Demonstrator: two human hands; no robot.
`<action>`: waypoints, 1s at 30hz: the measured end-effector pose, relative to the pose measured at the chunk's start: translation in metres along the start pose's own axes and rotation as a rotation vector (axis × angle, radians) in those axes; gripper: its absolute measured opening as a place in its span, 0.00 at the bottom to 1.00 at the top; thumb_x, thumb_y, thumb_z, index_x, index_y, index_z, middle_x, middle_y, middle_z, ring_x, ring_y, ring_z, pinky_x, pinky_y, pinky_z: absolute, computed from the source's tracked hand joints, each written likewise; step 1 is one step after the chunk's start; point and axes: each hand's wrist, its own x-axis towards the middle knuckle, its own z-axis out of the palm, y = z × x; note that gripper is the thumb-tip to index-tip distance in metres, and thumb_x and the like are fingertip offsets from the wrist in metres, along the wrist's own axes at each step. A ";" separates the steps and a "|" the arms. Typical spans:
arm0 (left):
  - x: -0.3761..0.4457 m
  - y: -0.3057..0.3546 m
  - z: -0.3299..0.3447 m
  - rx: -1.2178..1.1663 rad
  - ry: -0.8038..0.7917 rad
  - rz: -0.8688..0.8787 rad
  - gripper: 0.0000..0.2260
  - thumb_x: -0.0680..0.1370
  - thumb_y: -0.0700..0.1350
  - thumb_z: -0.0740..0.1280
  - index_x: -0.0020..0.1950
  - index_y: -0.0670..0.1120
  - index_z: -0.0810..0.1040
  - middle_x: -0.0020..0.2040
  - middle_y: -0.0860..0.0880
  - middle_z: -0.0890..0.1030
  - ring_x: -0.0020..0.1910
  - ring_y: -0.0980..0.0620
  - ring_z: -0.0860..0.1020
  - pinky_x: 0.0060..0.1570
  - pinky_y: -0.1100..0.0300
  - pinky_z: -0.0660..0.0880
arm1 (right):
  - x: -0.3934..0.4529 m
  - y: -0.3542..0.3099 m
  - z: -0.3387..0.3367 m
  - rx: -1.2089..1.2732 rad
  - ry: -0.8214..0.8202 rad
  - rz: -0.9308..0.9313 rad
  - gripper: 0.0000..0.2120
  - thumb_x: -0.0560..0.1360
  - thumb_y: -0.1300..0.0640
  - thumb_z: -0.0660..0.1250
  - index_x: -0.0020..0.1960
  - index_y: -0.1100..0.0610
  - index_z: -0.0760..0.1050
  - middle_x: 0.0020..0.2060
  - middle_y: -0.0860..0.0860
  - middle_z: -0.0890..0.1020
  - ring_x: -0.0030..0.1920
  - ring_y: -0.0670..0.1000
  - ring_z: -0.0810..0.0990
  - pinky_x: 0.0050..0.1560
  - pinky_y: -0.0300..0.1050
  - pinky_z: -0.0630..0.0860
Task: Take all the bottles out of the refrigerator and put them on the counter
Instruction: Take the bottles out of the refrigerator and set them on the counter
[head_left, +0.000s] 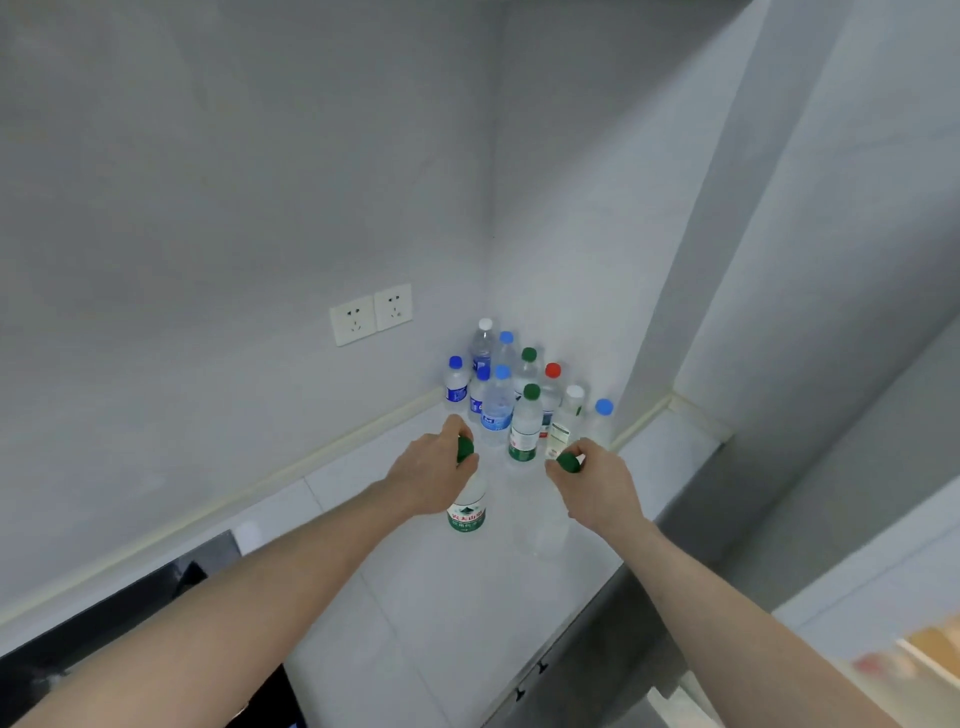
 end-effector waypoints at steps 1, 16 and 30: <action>0.012 0.005 0.006 0.012 -0.023 0.000 0.10 0.82 0.54 0.60 0.60 0.51 0.66 0.42 0.47 0.77 0.42 0.43 0.78 0.41 0.49 0.75 | 0.010 0.006 -0.002 -0.013 0.000 0.006 0.08 0.73 0.44 0.68 0.44 0.48 0.74 0.35 0.48 0.82 0.36 0.54 0.84 0.41 0.52 0.83; 0.159 0.061 0.084 0.117 -0.216 0.063 0.11 0.84 0.50 0.59 0.62 0.47 0.65 0.49 0.43 0.80 0.46 0.42 0.79 0.48 0.44 0.79 | 0.117 0.055 -0.013 -0.120 0.034 0.142 0.08 0.78 0.48 0.66 0.47 0.52 0.73 0.40 0.49 0.79 0.41 0.52 0.79 0.41 0.47 0.76; 0.213 0.070 0.113 0.191 -0.261 0.101 0.10 0.84 0.50 0.59 0.61 0.48 0.64 0.44 0.44 0.78 0.44 0.41 0.79 0.45 0.44 0.78 | 0.155 0.066 -0.003 -0.091 0.034 0.202 0.11 0.78 0.46 0.67 0.48 0.54 0.74 0.40 0.48 0.78 0.41 0.53 0.79 0.39 0.45 0.73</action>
